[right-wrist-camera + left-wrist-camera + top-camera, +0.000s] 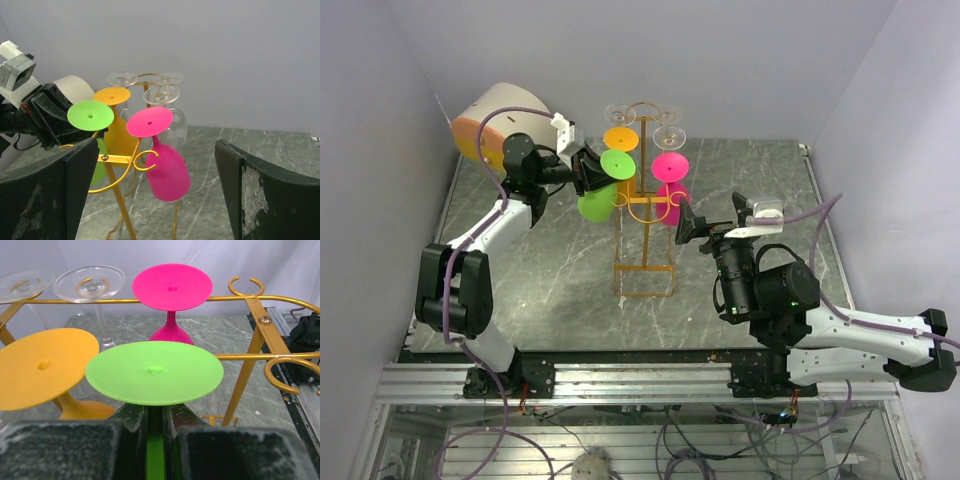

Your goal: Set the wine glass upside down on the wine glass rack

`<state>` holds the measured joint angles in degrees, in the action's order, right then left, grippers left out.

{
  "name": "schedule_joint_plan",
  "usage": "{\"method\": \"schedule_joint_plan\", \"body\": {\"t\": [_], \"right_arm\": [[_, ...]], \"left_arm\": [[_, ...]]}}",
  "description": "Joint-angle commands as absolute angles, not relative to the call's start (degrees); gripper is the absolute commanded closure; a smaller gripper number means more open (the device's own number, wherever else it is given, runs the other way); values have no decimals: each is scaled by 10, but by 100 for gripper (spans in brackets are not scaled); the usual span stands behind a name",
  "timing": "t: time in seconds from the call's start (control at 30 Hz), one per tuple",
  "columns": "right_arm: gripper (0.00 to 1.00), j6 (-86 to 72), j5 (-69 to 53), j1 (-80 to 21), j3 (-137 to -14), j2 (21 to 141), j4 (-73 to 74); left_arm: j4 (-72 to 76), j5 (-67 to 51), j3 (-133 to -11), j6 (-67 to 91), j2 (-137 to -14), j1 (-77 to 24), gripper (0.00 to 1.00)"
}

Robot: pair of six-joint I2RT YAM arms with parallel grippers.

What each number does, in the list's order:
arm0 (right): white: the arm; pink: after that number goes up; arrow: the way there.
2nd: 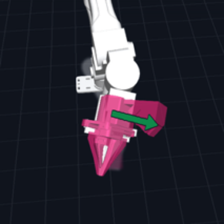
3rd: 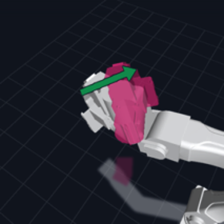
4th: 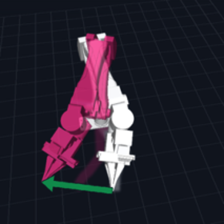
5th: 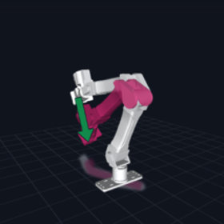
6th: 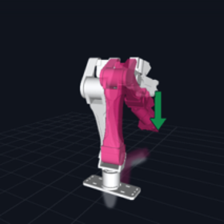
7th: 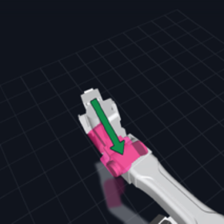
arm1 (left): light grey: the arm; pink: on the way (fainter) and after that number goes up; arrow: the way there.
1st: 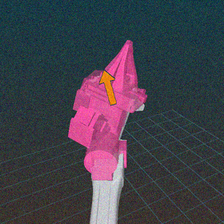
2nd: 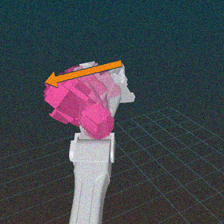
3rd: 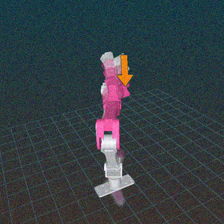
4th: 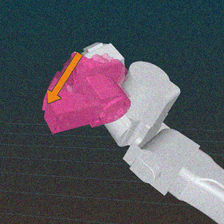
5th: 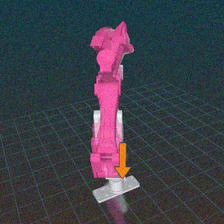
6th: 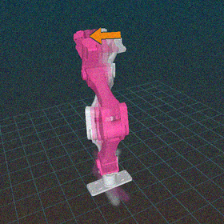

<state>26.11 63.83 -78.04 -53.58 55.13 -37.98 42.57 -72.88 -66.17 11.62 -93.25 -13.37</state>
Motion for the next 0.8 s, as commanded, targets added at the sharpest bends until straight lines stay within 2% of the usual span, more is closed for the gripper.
{"method": "schedule_joint_plan", "body": {"t": [0.0, 0.1, 0.2, 0.23, 0.27, 0.3, 0.33, 0.63, 0.77], "right_arm": [[0, 231, 634, -771, -536, 554, -356], [0, 228, 633, -770, -538, 556, -350], [0, 220, 633, -769, -537, 553, -346], [0, 216, 632, -769, -536, 552, -344], [0, 214, 632, -769, -536, 550, -342], [0, 210, 631, -769, -537, 549, -339], [0, 207, 630, -769, -537, 548, -337], [0, 177, 627, -769, -538, 532, -312], [0, 166, 630, -769, -539, 527, -300]], "left_arm": [[453, -728, -666, 114, -937, -152, 93], [455, -727, -661, 114, -936, -154, 93], [449, -725, -654, 110, -932, -153, 86], [445, -726, -652, 107, -929, -153, 81], [442, -727, -650, 105, -927, -152, 56], [437, -728, -647, 102, -925, -152, 7], [434, -729, -645, 98, -922, -151, 2], [415, -730, -619, 78, -903, -140, 3], [339, -728, -616, 11, -890, -134, 3]]}}
